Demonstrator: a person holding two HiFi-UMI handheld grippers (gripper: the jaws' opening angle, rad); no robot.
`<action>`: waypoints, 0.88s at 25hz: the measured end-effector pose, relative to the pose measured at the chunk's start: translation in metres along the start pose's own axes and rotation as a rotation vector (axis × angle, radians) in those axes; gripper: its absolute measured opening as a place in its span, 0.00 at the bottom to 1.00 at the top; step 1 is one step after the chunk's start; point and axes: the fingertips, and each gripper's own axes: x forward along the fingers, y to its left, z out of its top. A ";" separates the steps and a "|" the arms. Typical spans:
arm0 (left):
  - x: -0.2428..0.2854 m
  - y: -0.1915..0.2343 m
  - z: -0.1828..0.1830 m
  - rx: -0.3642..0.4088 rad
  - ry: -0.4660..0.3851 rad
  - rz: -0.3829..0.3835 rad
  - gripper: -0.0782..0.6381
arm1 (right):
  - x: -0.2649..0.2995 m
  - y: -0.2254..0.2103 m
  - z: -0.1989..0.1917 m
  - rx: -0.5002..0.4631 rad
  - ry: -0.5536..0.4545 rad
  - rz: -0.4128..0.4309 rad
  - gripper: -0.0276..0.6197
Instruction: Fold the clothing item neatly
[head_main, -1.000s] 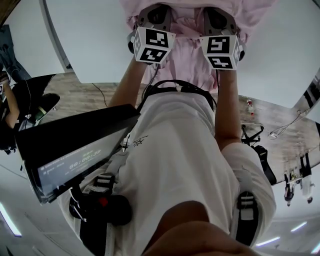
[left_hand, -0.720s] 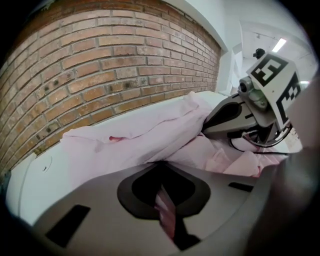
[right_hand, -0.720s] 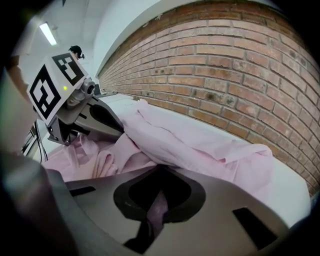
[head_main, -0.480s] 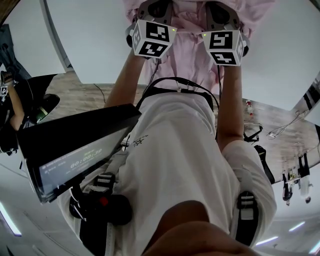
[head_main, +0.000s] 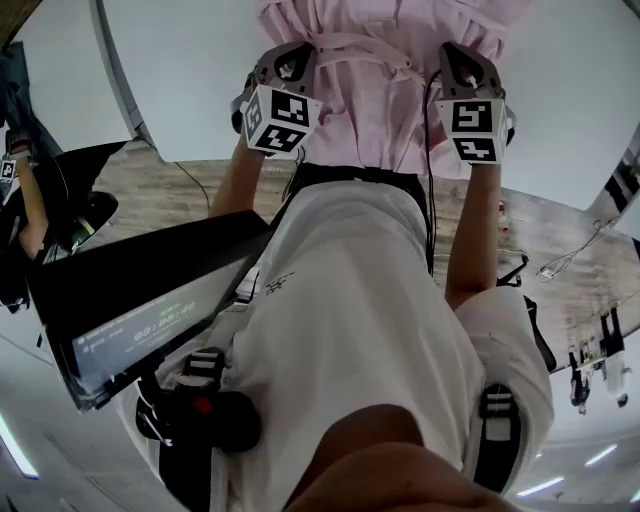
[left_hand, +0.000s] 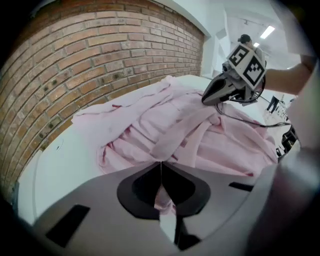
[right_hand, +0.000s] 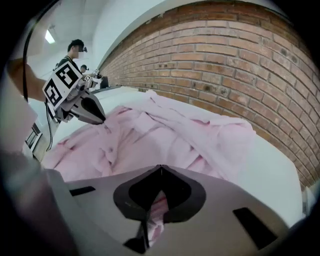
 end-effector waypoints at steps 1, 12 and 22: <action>0.004 0.002 -0.005 -0.009 0.000 -0.005 0.12 | 0.004 -0.004 -0.006 0.018 0.000 0.001 0.05; -0.003 0.005 0.014 -0.026 -0.086 -0.006 0.11 | 0.003 0.006 0.017 0.074 -0.142 0.011 0.05; -0.014 -0.035 0.064 -0.014 -0.228 -0.073 0.11 | -0.058 -0.004 0.036 0.225 -0.331 0.052 0.05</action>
